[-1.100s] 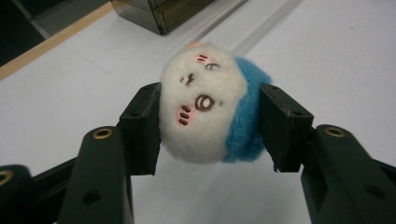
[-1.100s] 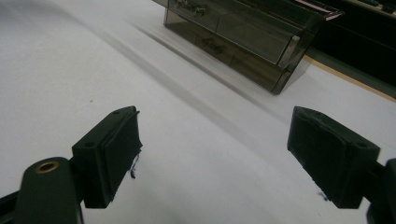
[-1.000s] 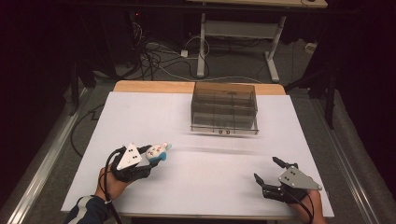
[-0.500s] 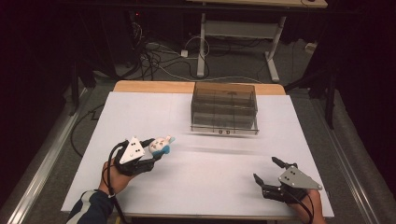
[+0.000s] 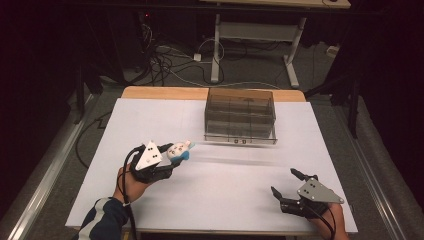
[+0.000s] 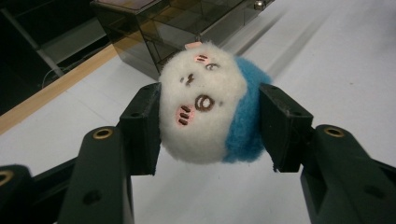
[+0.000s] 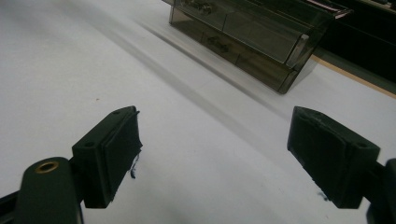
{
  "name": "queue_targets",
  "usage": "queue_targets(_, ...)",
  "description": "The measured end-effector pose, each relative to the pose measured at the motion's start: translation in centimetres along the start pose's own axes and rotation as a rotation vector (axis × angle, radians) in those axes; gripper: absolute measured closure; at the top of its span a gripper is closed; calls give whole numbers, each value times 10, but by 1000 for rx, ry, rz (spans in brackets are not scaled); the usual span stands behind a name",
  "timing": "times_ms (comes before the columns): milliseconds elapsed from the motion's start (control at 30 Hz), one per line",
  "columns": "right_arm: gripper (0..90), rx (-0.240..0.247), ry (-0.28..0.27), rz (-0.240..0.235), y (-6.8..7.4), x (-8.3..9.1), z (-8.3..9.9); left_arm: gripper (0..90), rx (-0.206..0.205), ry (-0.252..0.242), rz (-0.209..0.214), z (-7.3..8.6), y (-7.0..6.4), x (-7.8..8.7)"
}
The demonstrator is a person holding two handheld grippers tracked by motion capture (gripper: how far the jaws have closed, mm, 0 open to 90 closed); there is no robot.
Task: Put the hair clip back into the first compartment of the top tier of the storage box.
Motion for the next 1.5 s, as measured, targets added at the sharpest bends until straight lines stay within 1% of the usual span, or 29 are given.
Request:
queue_targets(33,175,1,0,0,0,0,0,439,-4,-2,-3,-2,0,-1)
queue_targets(67,175,-1,2,0,0,0,0,439,6,-3,6,-3,0,-3)
queue_targets(100,175,0,3,-1,0,0,1,439,-2,-8,3,-5,1,-4)
queue_targets(133,175,1,4,0,0,-1,1,439,6,-7,11,-6,0,-5)
queue_targets(167,175,2,6,0,1,-1,1,439,5,-8,13,-7,0,-7)
queue_targets(200,175,4,5,1,1,0,1,439,-6,-10,8,-9,1,-8)
queue_targets(333,175,4,7,2,1,-1,1,439,1,-15,21,-15,1,-15)
queue_targets(500,175,4,8,-1,1,-1,1,439,-9,-19,26,-22,1,-21)
queue_targets(567,175,2,9,-1,1,-1,2,439,-6,-22,32,-25,1,-24)
queue_targets(667,175,3,11,-2,1,-1,2,438,-5,-22,34,-29,2,-29)
queue_targets(767,175,3,12,-2,1,-2,3,438,-7,-24,26,-33,4,-34)
queue_targets(867,175,3,15,-4,1,-2,3,439,-2,-31,24,-39,6,-39)
queue_targets(967,175,4,15,-5,1,-2,3,438,-8,-32,23,-46,8,-45)
queue_targets(1033,175,5,15,-5,1,-2,3,438,-18,-21,24,-50,8,-51)
queue_targets(1100,175,5,15,-6,1,-2,4,438,-16,-13,30,-55,8,-58)
queue_targets(1267,175,8,13,-8,1,-2,4,437,-20,3,30,-65,10,-74)
queue_targets(1367,175,5,16,-7,0,-2,5,437,-17,22,26,-68,12,-84)
queue_targets(1500,175,9,16,-8,0,-2,5,436,-4,33,28,-72,17,-95)
Point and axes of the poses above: each handheld gripper's, and its own axes: x roughly backward along the jaws, z roughly out of its underside, y roughly to its left, the point moved 8 cm from there along -x, roughly forward along the jaws, and after that the axes turned 8 degrees about z, right-handed, at the moved point
